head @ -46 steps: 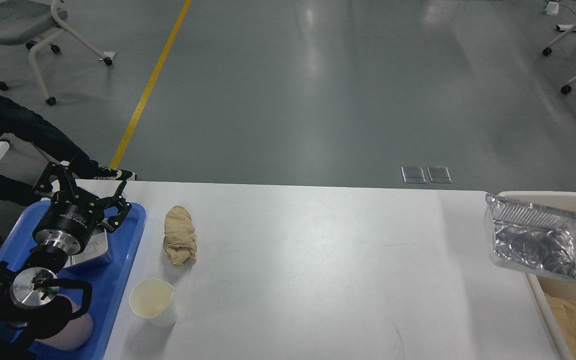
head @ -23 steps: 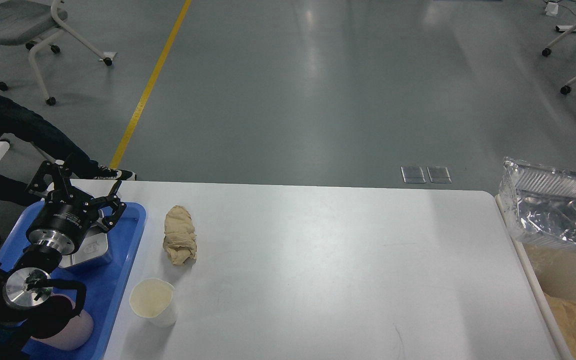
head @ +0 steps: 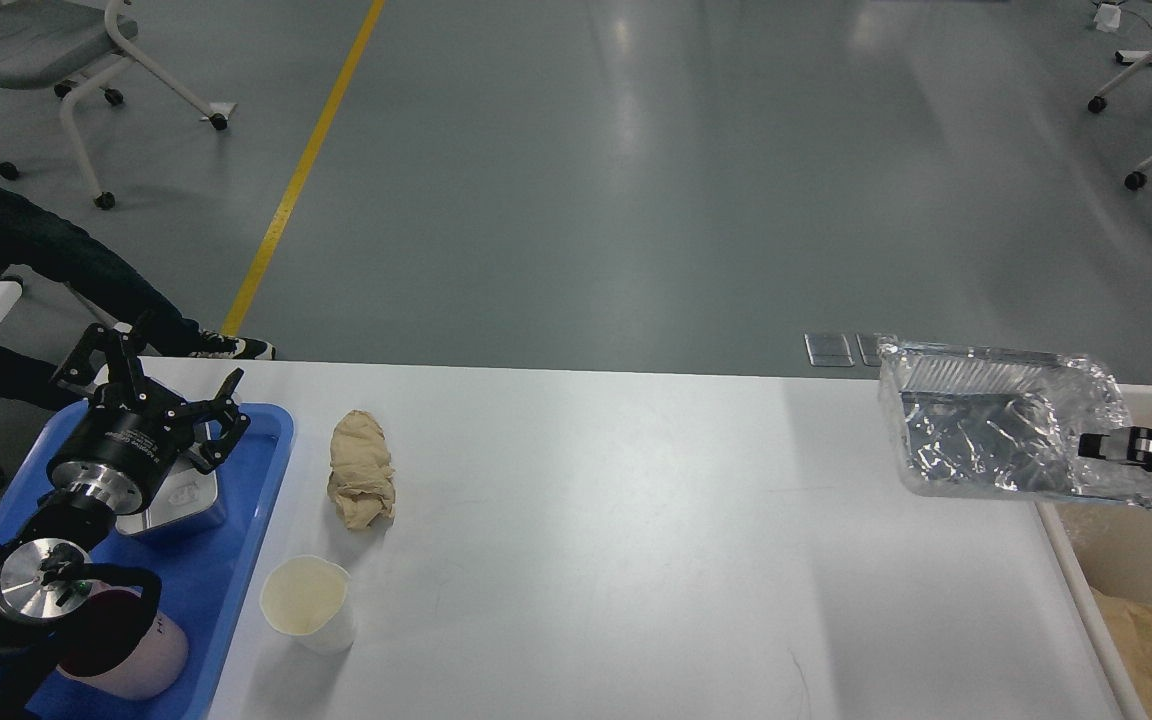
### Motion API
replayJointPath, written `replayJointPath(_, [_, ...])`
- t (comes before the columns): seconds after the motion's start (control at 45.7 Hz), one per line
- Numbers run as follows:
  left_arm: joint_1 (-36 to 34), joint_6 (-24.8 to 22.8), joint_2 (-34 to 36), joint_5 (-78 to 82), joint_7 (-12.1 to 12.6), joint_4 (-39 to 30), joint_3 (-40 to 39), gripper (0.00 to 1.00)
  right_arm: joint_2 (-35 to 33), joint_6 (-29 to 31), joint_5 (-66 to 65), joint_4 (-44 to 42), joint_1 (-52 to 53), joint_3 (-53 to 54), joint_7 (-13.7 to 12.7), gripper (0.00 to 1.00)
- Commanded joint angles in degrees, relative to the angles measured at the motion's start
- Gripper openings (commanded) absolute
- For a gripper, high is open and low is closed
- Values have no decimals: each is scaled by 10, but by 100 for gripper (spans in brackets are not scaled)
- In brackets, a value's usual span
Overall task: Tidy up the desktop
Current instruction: 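Lift the foil tray with the right gripper and carry it toward the table center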
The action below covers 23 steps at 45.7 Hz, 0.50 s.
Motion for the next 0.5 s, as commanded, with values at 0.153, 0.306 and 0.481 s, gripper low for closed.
replayJointPath(0.153, [-5,3,1,1,28,2,-3,96,103,3,-26,-5,60,-50,-54,0])
replayJointPath(0.306, [-7,-3,1,9,28,2,-9,96,152,3,-21,-11,113,-101,-68,0])
replayJointPath(0.481, [-8,-5,-4,22,22,2,-10,96,205,3,-17,-21,156,-139,-85,0])
